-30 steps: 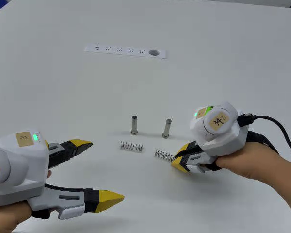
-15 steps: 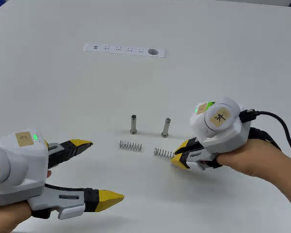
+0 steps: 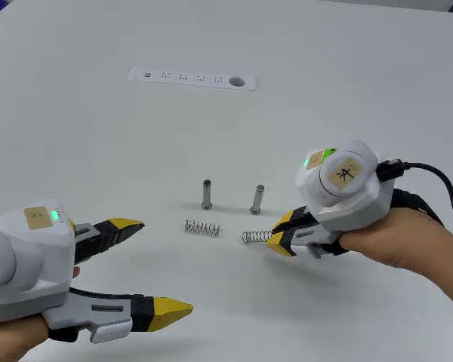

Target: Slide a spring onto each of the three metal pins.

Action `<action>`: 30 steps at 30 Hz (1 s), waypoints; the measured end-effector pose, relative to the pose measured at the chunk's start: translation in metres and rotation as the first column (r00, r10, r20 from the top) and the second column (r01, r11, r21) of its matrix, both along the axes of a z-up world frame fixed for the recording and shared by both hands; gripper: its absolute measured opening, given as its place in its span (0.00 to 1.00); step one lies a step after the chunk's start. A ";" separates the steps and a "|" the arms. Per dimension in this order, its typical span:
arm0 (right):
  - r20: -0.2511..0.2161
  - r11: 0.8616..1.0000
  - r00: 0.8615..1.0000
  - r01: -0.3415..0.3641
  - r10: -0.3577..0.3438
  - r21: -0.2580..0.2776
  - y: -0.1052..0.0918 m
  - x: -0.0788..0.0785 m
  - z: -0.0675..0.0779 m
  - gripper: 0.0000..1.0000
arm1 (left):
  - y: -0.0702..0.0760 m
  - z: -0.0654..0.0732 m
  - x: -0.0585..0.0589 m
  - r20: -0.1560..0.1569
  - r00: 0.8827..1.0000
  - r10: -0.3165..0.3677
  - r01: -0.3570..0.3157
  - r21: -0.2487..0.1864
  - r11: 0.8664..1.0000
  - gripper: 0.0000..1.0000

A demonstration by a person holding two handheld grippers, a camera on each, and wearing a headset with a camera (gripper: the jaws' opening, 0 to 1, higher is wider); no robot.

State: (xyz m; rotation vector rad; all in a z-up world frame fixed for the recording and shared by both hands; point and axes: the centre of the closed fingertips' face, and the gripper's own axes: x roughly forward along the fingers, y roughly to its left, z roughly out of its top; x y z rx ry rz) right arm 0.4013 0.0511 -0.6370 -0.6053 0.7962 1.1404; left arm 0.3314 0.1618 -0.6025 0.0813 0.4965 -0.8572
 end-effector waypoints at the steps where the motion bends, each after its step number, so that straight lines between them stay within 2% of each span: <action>1: 0.001 1.000 1.000 0.000 0.000 -0.001 0.000 0.000 0.001 0.12 | 0.000 0.000 0.000 0.000 1.000 0.000 0.000 0.000 1.000 0.84; 30: 0.006 1.000 1.000 -0.005 0.005 -0.030 -0.006 0.004 0.014 0.11 | 0.000 0.000 0.000 0.003 1.000 0.001 -0.001 -0.003 1.000 0.84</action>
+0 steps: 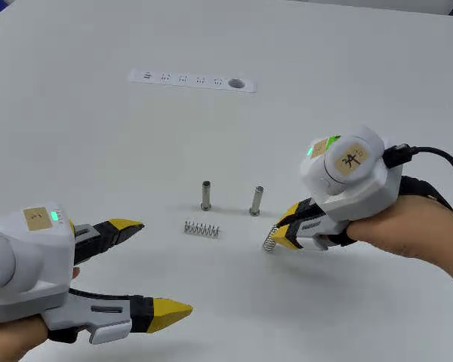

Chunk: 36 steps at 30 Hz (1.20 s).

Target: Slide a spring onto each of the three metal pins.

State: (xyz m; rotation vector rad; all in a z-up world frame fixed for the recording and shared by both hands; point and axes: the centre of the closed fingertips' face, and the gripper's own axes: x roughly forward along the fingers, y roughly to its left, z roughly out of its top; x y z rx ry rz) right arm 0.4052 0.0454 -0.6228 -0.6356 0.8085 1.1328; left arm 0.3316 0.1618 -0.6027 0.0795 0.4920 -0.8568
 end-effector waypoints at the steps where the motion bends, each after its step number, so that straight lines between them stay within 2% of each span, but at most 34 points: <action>1: 0.001 1.000 1.000 0.001 -0.001 0.000 0.000 0.001 0.001 0.11 | 0.000 0.000 0.000 0.000 1.000 0.000 0.000 -0.001 1.000 0.84; 5: 0.000 1.000 1.000 0.002 -0.002 0.005 0.001 0.003 0.009 0.11 | -0.001 0.000 0.000 -0.001 1.000 0.000 0.000 -0.002 1.000 0.84; 10: 0.006 1.000 1.000 0.011 -0.011 0.023 0.002 0.009 0.025 0.11 | -0.001 0.000 0.001 0.001 1.000 0.002 -0.002 -0.004 1.000 0.84; 19: 0.061 1.000 0.998 -0.002 0.000 0.030 0.007 0.021 0.054 0.11 | -0.002 0.000 0.001 0.001 1.000 0.002 -0.002 -0.009 1.000 0.84; 29: 0.104 1.000 0.995 -0.008 0.005 0.030 0.014 0.035 0.068 0.11 | 0.000 0.001 0.001 0.002 1.000 0.008 -0.008 -0.012 1.000 0.84; 36: 0.119 1.000 0.993 -0.019 0.016 0.016 0.019 0.041 0.070 0.11 | 0.001 0.000 0.001 0.002 1.000 0.010 -0.010 -0.012 1.000 0.84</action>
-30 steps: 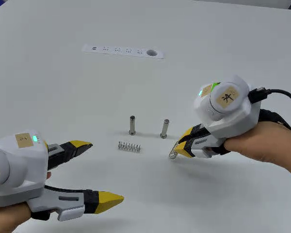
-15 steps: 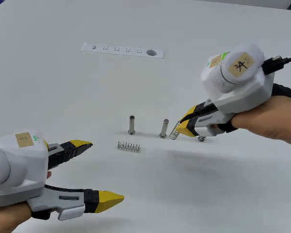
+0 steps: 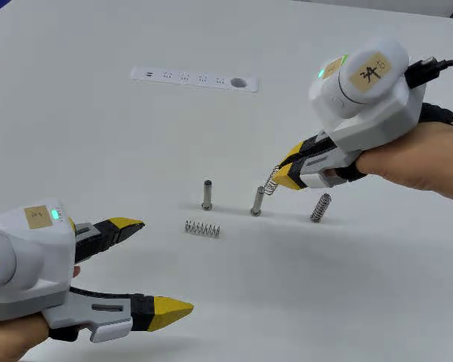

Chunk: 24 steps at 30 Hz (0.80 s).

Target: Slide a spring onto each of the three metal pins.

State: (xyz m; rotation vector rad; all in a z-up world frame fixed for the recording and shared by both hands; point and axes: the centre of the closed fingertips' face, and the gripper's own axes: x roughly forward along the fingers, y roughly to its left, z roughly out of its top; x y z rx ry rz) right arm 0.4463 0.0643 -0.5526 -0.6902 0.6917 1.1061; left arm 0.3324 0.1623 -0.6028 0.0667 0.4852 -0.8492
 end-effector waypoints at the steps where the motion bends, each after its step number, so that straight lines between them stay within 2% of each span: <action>1: 0.001 1.000 1.000 -0.002 0.002 -0.002 0.000 0.002 -0.001 0.11 | 0.000 0.000 0.000 0.000 1.000 0.000 0.000 0.000 1.000 0.84; 24: -0.024 0.999 1.000 -0.015 0.014 -0.034 0.007 0.012 -0.017 0.11 | 0.004 -0.003 -0.001 -0.010 1.000 0.010 -0.010 0.003 1.000 0.84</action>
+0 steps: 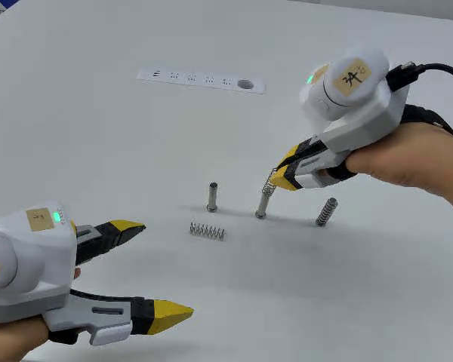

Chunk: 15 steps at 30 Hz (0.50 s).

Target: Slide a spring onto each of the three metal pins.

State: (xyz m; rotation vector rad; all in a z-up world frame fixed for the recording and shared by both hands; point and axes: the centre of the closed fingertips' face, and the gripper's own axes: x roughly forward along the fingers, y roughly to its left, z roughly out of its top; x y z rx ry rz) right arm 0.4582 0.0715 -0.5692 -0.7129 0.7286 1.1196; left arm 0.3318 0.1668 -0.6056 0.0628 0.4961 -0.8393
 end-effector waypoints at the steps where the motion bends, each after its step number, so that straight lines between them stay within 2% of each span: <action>1: -0.001 1.000 1.000 -0.001 0.001 -0.004 0.000 0.000 -0.001 0.11 | 0.000 0.000 0.000 0.000 1.000 0.000 0.000 0.000 1.000 0.84; 15: -0.022 1.000 1.000 0.000 -0.001 -0.025 0.003 0.005 -0.019 0.11 | 0.002 -0.002 0.000 -0.003 1.000 0.008 -0.008 -0.004 1.000 0.84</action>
